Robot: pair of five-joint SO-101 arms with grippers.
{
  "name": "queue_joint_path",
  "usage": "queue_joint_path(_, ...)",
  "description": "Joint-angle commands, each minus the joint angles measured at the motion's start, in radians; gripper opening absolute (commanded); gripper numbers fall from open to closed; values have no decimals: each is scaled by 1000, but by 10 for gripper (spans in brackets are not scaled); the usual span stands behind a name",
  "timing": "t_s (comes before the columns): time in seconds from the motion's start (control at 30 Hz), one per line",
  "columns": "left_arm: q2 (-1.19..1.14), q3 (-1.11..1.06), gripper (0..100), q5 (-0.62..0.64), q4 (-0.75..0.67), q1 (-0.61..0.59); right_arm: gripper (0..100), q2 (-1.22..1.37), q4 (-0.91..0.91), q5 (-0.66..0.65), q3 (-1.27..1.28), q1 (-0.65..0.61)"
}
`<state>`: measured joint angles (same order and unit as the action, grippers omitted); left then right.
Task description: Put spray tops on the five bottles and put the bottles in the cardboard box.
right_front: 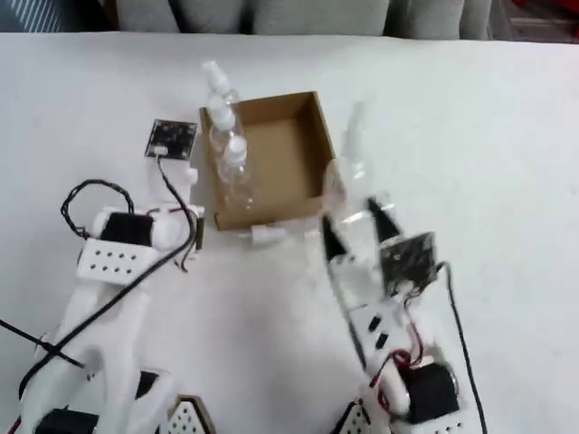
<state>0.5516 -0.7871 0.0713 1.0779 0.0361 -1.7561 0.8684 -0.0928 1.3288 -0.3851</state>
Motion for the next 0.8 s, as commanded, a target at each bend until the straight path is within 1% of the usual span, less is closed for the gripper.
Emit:
queue_joint_path(0.0,-1,44,24,-40,-2,41,15,47,39,-14,-98,-73)
queue_joint_path(0.03,-1,49,24,-98,17,45,15,48,35,-18,-104,-88)
queue_joint_path(0.1,-1,51,22,-264,32,50,15,42,24,-25,-118,-134)
queue_joint_path(0.17,-1,49,21,-405,35,50,16,25,19,-74,-123,-197)
queue_joint_path(0.2,-1,44,21,-446,35,50,16,16,21,-101,-123,-231)
queue_joint_path(0.3,-1,38,21,-497,48,67,16,-5,25,-141,-118,-300)
queue_joint_path(0.43,-1,-20,21,-655,72,156,16,-24,25,-147,-118,-308)
queue_joint_path(0.5,-1,-48,21,-706,72,174,16,-36,38,-147,-118,-312)
queue_joint_path(0.57,-1,-51,21,-706,71,174,16,-41,47,-149,-117,-318)
queue_joint_path(0.63,-1,-44,21,-660,60,174,16,-42,41,-149,-101,-346)
queue_joint_path(0.7,-1,-12,21,-542,41,154,16,-42,38,-149,-92,-369)
queue_joint_path(0.77,-1,25,21,-356,32,97,16,-42,13,-143,-92,-360)
